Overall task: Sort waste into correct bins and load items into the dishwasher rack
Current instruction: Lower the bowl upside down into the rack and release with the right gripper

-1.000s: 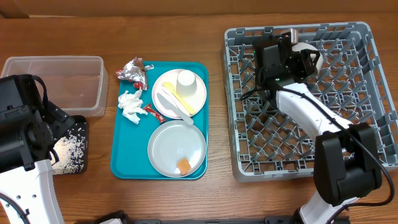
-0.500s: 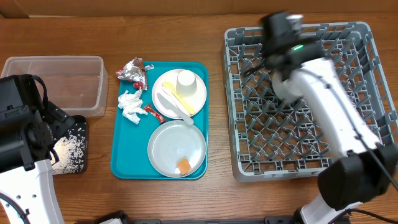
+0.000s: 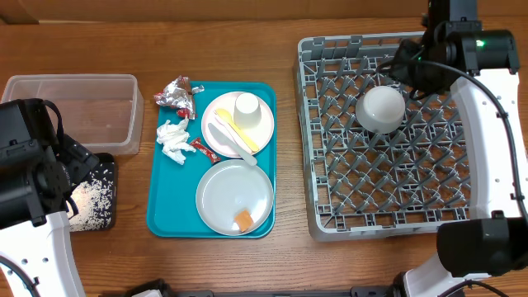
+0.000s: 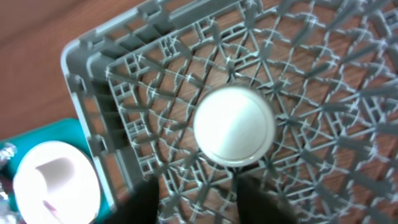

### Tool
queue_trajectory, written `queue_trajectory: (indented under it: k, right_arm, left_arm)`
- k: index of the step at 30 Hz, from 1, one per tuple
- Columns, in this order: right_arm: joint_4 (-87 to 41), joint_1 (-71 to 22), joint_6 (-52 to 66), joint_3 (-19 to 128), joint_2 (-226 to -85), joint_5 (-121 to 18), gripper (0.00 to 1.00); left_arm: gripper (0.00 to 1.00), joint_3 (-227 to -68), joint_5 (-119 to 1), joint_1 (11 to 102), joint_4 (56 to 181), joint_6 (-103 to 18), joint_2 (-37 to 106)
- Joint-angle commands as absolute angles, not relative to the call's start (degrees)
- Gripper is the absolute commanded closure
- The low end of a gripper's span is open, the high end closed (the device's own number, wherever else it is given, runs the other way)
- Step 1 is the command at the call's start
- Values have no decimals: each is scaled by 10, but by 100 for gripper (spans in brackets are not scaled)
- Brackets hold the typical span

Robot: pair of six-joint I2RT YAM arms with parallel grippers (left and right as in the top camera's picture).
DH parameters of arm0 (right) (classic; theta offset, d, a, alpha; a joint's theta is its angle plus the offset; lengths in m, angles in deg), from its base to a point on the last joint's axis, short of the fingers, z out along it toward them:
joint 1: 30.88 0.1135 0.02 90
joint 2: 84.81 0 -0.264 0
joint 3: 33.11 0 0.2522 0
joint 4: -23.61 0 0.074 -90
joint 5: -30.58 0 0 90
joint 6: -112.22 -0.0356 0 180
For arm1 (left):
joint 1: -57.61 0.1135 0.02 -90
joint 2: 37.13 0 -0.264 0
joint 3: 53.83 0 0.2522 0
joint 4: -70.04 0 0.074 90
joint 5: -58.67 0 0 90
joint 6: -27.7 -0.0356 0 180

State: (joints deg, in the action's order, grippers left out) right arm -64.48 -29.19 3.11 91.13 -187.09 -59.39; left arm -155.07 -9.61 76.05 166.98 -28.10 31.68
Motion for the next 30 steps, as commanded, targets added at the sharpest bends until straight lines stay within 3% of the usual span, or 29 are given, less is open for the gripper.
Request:
queue_trajectory:
  k: [1, 7, 11, 12, 14, 15, 16, 22, 30]
  right_arm:
    - [-644, -282, 24, 894, -1885, -576, 87]
    - [-662, -243, 25, 882, -1883, -536, 89]
    - [-681, -198, 65, 882, -1881, -465, 77]
    - [-688, -185, 80, 882, -1881, -449, 68]
    - [-700, -158, 90, 882, -1881, -453, 34]
    - [-701, -145, 89, 882, -1881, -466, 22]
    - [-700, -133, 84, 882, -1881, -485, 0]
    - [-677, -133, -21, 882, -1881, -630, 0]
    - [-679, -251, -16, 882, -1881, -703, 0]
  left_arm:
    - [0, -1558, -89, 764, 1672, -274, 319]
    - [0, -1558, -89, 764, 1672, -274, 319]
    - [0, -1558, -89, 764, 1672, -274, 319]
    - [0, -1558, -89, 764, 1672, -274, 319]
    - [0, -1558, -89, 764, 1672, -274, 319]
    - [0, -1558, -89, 764, 1672, -274, 319]
    - [0, -1558, -89, 764, 1672, -274, 319]
    - [0, -1558, -89, 764, 1672, -274, 319]
    - [0, -1558, -89, 764, 1672, -274, 319]
